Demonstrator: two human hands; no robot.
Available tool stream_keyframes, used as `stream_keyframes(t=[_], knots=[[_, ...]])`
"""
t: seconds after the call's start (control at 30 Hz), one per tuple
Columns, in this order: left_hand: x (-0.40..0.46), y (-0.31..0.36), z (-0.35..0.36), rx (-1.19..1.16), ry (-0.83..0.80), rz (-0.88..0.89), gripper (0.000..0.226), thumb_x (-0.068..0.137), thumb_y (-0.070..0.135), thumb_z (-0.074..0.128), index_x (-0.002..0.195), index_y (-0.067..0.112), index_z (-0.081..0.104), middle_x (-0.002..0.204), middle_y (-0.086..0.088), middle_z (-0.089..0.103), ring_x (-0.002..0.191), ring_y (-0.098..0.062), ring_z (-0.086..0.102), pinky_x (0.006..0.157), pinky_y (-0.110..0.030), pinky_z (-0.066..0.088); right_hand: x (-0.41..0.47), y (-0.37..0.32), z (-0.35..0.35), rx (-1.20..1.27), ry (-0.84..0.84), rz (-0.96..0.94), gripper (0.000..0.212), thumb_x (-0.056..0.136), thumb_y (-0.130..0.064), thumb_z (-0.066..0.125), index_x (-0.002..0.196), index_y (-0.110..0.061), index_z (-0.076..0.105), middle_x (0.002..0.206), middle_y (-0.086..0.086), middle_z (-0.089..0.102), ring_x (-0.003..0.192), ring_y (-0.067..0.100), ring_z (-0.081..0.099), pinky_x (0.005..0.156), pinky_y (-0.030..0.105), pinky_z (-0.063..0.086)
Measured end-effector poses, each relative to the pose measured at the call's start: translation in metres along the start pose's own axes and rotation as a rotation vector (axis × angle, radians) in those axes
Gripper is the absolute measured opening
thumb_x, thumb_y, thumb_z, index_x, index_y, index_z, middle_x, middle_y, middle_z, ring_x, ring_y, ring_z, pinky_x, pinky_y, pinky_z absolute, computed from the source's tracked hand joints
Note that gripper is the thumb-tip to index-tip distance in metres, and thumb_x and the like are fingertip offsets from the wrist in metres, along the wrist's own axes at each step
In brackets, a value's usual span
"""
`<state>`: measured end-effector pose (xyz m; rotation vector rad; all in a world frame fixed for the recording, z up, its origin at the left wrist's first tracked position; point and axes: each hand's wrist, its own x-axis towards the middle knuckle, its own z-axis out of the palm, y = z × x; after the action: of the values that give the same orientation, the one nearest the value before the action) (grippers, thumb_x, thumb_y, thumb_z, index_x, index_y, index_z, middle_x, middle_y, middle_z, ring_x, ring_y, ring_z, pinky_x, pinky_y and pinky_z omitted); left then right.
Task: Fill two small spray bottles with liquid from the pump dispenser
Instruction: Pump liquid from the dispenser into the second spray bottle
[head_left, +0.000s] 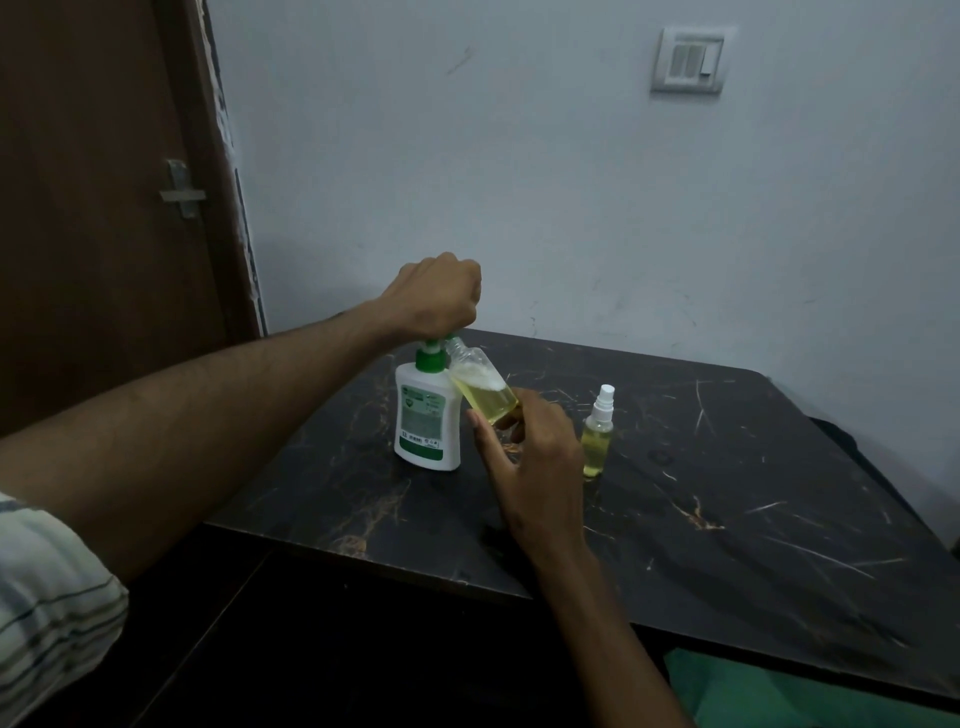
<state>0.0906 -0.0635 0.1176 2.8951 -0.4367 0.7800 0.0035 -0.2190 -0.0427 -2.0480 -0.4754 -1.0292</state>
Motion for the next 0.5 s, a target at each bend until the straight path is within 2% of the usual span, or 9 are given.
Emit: stream_keyframes(t=[0.17, 0.27, 0.4, 0.5], knots=[[0.001, -0.0018, 0.0009, -0.005, -0.007, -0.015, 0.02, 0.082, 0.002, 0.053, 0.072, 0.019, 0.051, 0.09, -0.007, 0.066, 0.073, -0.024, 0.058, 0.066, -0.038, 0.044, 0.0006, -0.0001, 0.0006, -0.004, 0.014, -0.005, 0.038, 0.098, -0.052, 0.061, 0.115, -0.018, 0.066, 0.094, -0.014, 0.051, 0.083, 0.005, 0.048, 0.071, 0.013, 0.035], [0.0001, -0.0024, 0.002, 0.004, -0.012, -0.008, 0.015, 0.083, 0.004, 0.053, 0.078, 0.018, 0.054, 0.094, -0.008, 0.067, 0.078, -0.025, 0.06, 0.068, -0.04, 0.047, -0.0001, -0.0001, 0.0002, -0.003, 0.007, -0.003, 0.037, 0.098, -0.052, 0.061, 0.113, -0.019, 0.065, 0.093, -0.014, 0.051, 0.082, 0.006, 0.048, 0.07, 0.016, 0.038], [0.0034, -0.0007, -0.0003, 0.007, -0.004, 0.006, 0.025, 0.081, 0.004, 0.053, 0.069, 0.025, 0.046, 0.092, -0.007, 0.067, 0.075, -0.026, 0.059, 0.067, -0.038, 0.043, 0.0003, 0.0014, 0.0015, 0.005, 0.007, 0.004, 0.039, 0.098, -0.054, 0.06, 0.114, -0.019, 0.065, 0.092, -0.013, 0.052, 0.082, 0.006, 0.049, 0.07, 0.02, 0.04], [0.0023, -0.0009, -0.0007, -0.005, -0.013, -0.029, 0.027, 0.078, 0.002, 0.053, 0.066, 0.024, 0.043, 0.075, 0.0, 0.053, 0.064, -0.019, 0.049, 0.066, -0.037, 0.038, 0.0014, 0.0011, 0.0025, 0.012, 0.011, -0.004, 0.037, 0.098, -0.052, 0.061, 0.114, -0.019, 0.065, 0.092, -0.013, 0.052, 0.081, 0.008, 0.05, 0.07, 0.023, 0.043]])
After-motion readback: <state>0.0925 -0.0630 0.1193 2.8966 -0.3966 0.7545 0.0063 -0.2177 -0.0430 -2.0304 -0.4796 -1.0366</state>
